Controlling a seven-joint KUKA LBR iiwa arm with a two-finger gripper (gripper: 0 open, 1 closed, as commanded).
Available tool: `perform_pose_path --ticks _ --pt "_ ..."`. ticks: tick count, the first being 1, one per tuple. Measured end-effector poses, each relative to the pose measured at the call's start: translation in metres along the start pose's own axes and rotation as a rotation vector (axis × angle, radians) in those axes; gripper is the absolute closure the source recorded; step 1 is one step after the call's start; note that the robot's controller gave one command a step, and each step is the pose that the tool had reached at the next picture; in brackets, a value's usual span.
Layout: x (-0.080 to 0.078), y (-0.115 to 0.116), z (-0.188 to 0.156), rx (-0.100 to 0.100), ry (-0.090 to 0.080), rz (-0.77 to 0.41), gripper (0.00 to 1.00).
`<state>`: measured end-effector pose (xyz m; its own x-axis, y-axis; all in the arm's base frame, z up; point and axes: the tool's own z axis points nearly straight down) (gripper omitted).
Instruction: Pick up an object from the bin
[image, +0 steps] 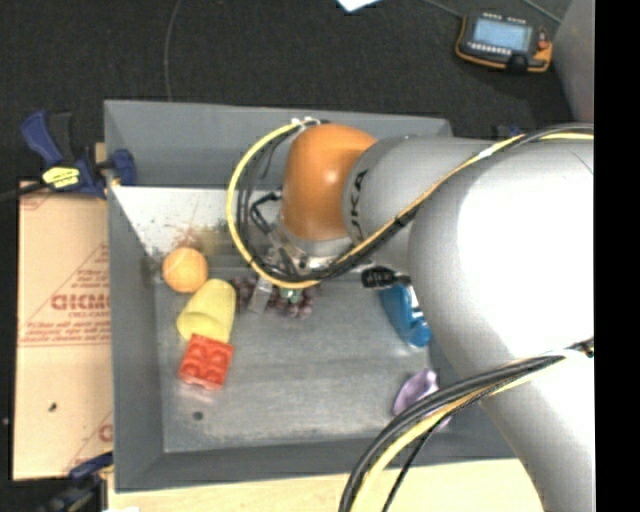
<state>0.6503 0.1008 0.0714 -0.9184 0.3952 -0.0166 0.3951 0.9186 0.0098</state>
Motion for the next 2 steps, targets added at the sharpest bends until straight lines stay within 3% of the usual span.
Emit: perform_pose_path --ticks 1,2 --pt "-0.001 0.0 -0.009 -0.001 -0.003 0.0 1.0" --pt "0.001 -0.002 -0.046 0.004 0.006 0.0 1.0"
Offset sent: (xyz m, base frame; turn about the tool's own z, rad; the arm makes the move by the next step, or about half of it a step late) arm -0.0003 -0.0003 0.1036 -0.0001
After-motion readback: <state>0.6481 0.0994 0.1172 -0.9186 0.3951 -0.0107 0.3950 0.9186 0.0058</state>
